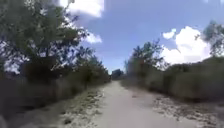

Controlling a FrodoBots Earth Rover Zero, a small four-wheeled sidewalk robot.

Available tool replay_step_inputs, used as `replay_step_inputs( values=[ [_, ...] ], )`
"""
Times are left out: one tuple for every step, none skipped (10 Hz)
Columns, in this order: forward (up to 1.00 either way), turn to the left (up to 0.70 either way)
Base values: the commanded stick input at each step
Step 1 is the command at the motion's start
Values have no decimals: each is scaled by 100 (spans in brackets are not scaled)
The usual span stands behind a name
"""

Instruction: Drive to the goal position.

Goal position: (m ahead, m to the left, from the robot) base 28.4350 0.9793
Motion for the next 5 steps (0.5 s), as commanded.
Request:
replay_step_inputs(
  values=[
    [100, 0],
    [100, 0],
    [100, 0],
    [100, 0],
    [100, 0]
  ],
)
